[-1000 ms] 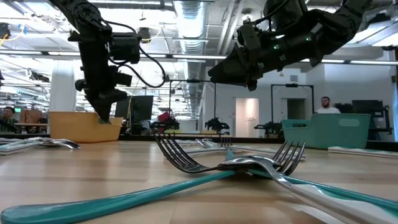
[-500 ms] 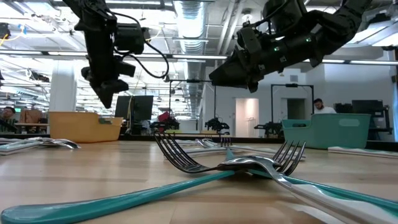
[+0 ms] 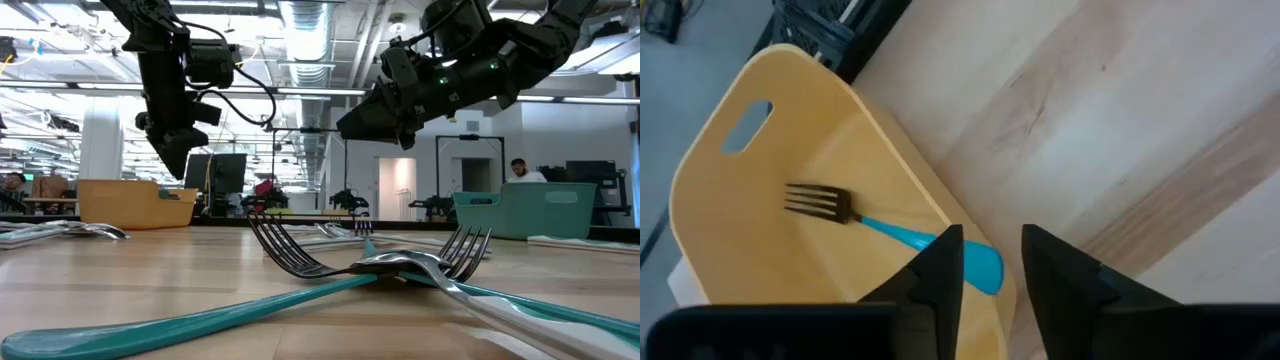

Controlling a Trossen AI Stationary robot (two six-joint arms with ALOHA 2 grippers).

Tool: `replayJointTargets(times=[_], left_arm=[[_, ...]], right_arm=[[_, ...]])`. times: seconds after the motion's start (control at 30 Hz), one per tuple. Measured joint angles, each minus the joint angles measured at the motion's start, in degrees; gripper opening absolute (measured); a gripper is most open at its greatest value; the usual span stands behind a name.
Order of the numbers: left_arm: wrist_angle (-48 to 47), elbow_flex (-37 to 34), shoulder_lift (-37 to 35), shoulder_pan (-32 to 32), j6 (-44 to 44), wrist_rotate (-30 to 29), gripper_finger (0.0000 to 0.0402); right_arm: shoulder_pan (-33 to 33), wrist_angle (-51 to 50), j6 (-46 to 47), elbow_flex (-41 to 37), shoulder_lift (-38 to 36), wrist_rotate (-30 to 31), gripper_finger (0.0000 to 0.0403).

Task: Sort silverware by color (type)
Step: Put the blue fork into the yellow bin

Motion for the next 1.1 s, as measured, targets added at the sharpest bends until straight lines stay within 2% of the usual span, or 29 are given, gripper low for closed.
replayJointTargets(times=[0.27,0.47,0.7,0.9,1.1], left_arm=[[-0.30,-0.05,6.28,1.13,0.52,1.53,0.0095],[-1.50,-0.05,9.87,1.06,0.21,0.50,0.0071],[-2.05,0.11,9.50,1.03,0.14,-3.43,0.0006],[-4.32,3.55,7.96,1.05,0.80,-9.07,0.0002],[-4.71,6.74,6.14,1.07,4.62,-10.01,0.0001]], right_arm=[[-0.16,0.59,-0.01,0.00,0.00,0.00,0.0166],[0.96,-0.01,-0.15,0.00,-0.02,0.01,0.0166],[0.80,-0.12,-0.17,0.00,-0.02,0.01,0.0166],[0.84,-0.08,-0.13,0.00,-0.02,0.00,0.0166],[0.82,-0.08,-0.07,0.00,-0.02,0.00,0.0166]])
